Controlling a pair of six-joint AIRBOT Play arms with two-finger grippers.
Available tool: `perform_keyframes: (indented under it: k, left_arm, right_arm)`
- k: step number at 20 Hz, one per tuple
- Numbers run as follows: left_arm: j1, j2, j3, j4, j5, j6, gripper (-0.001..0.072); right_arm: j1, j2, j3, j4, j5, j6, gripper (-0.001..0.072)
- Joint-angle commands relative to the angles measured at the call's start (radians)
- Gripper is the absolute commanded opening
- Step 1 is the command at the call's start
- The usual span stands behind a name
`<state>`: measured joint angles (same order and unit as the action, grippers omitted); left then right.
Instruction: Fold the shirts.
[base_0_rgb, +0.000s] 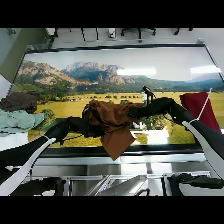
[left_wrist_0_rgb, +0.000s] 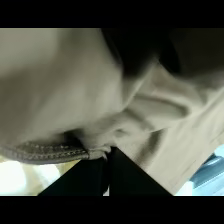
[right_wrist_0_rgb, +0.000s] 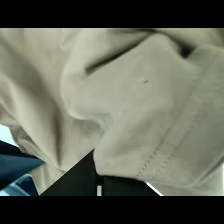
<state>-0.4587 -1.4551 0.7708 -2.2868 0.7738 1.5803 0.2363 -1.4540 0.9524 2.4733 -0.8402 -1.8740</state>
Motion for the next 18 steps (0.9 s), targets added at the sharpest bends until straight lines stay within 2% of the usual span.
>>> perform_keyframes:
  k: [1, 3, 5, 7, 8, 9, 12, 13, 14, 15, 18]
  left_arm:
    - [-0.005, -0.035, 0.031, 0.045, 0.023, 0.009, 0.0019]
    - [0.012, -0.024, 0.031, 0.074, 0.047, 0.010, 0.0019]
    - [0.027, -0.007, 0.031, 0.114, 0.096, 0.009, 0.0019]
    - [0.042, 0.021, 0.031, 0.159, 0.157, 0.009, 0.0019]
    - [0.042, 0.055, 0.031, 0.202, 0.181, 0.008, 0.0019]
    - [0.042, 0.073, 0.031, 0.200, 0.187, 0.008, 0.0019]
    - [0.042, 0.110, 0.031, 0.201, 0.196, 0.008, 0.0019]
    - [0.042, 0.121, 0.031, 0.208, 0.199, 0.008, 0.0019]
    - [0.043, 0.131, 0.031, 0.215, 0.205, 0.008, 0.0019]
    - [0.049, 0.140, 0.032, 0.218, 0.209, 0.008, 0.0019]
    - [0.082, 0.148, 0.032, 0.217, 0.210, 0.008, 0.0019]
  right_arm:
    - [0.002, 0.014, 0.062, 0.006, -0.052, 0.000, 0.0022]
    - [-0.002, 0.061, 0.132, 0.046, -0.104, 0.004, 0.0021]
    - [-0.034, 0.121, 0.254, 0.052, -0.084, 0.005, 0.0021]
    - [-0.126, 0.132, 0.399, 0.028, 0.034, 0.005, 0.0022]
    - [-0.217, 0.116, 0.442, 0.014, 0.159, 0.055, 0.0022]
    - [-0.271, 0.091, 0.442, 0.010, 0.208, 0.093, 0.0022]
    - [-0.380, -0.041, 0.441, -0.015, 0.133, 0.163, 0.0025]
    - [-0.407, -0.087, 0.441, -0.016, 0.079, 0.162, 0.0120]
    - [-0.431, -0.116, 0.441, -0.011, 0.027, 0.162, 0.0345]
    - [-0.456, -0.131, 0.441, -0.010, -0.032, 0.159, 0.0512]
    - [-0.532, -0.109, 0.444, -0.013, -0.211, 0.085, 0.0524]
